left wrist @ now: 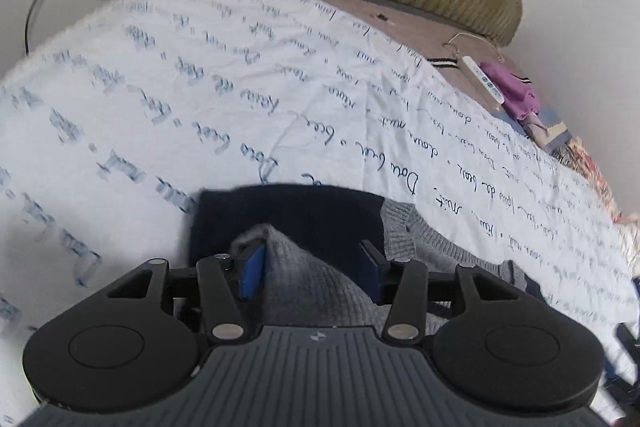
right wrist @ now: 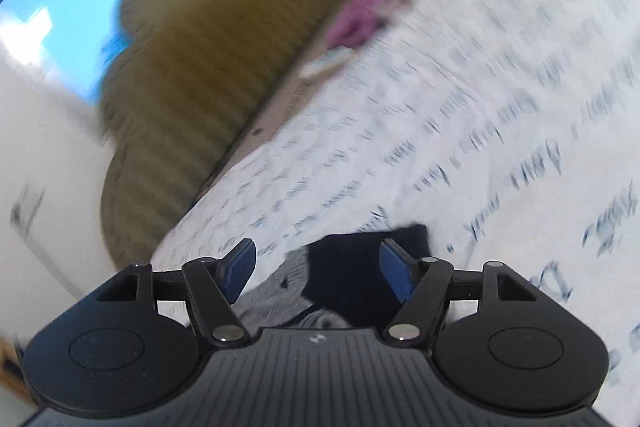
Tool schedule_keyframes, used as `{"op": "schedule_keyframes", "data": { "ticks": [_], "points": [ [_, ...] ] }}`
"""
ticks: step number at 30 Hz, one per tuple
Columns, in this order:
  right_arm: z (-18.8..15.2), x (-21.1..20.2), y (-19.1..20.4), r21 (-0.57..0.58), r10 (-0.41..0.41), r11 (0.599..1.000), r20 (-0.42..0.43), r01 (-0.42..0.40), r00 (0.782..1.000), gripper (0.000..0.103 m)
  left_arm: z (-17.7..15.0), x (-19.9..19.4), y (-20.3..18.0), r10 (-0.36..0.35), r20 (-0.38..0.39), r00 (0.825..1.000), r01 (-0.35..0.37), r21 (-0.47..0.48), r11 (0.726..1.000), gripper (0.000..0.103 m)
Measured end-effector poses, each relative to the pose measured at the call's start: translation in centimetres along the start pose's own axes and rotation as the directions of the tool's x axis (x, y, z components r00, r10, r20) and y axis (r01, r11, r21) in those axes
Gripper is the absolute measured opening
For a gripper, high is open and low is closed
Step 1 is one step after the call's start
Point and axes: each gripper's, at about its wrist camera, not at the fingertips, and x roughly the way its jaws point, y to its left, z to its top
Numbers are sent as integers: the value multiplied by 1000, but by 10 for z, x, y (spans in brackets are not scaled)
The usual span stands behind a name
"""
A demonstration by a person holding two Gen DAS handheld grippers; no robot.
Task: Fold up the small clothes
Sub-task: 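Lay the hem down near the collar and open both grippers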
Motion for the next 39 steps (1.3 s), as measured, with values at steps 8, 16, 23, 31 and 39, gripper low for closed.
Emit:
{"op": "schedule_keyframes", "data": {
  "ticks": [8, 16, 23, 31, 39],
  "points": [
    [-43, -19, 30, -289, 183, 916, -318, -279, 930, 69, -22, -53, 1, 79, 129, 988, -111, 264, 958, 77],
    [-67, 15, 50, -435, 93, 849, -437, -300, 894, 69, -87, -51, -43, 26, 29, 999, -39, 685, 727, 76],
    [-9, 64, 43, -401, -17, 913, -226, -77, 974, 68, -102, -12, -80, 73, 92, 993, -117, 781, 613, 81],
    [-1, 18, 47, -428, -41, 902, 22, 46, 999, 81, -21, 36, -60, 300, 265, 916, -400, 587, 704, 83],
    [-26, 49, 49, -488, -153, 869, -104, 83, 983, 81, -6, 32, -48, 282, 161, 946, -325, 489, 810, 96]
  ]
}}
